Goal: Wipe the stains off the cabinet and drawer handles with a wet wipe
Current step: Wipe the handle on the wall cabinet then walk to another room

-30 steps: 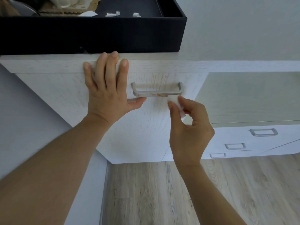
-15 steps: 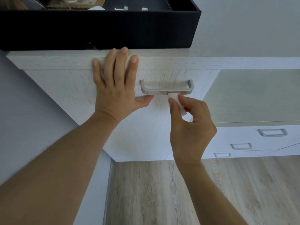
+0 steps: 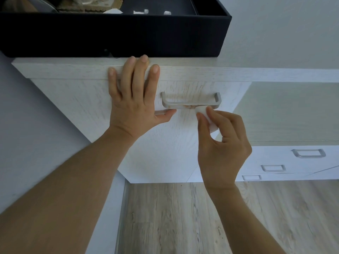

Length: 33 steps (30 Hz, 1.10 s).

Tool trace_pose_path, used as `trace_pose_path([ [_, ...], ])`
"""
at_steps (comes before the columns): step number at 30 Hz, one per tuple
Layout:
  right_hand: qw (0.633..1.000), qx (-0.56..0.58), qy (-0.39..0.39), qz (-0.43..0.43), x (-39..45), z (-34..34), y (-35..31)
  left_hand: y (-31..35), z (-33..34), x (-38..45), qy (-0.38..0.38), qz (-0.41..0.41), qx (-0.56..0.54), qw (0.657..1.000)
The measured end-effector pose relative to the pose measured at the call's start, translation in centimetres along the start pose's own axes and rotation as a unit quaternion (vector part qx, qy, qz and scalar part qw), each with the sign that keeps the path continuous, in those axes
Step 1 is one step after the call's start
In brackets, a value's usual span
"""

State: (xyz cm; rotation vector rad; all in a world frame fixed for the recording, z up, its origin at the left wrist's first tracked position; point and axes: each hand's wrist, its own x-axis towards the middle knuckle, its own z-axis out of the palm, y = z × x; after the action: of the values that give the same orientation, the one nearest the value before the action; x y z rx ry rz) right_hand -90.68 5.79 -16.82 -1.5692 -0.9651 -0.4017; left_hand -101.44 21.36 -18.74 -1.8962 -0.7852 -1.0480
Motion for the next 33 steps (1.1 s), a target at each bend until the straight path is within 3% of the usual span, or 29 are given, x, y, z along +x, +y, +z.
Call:
trace_pose_path([
  [12,1.000,0.019,-0.012,0.000,-0.3,0.7,-0.7,-0.1,0.0,0.0,0.002,0.004,-0.002,1.000],
  [33,0.994,0.019,-0.049,-0.094,-0.1,0.4,0.5,0.1,-0.4,-0.1,-0.020,0.011,0.028,0.999],
])
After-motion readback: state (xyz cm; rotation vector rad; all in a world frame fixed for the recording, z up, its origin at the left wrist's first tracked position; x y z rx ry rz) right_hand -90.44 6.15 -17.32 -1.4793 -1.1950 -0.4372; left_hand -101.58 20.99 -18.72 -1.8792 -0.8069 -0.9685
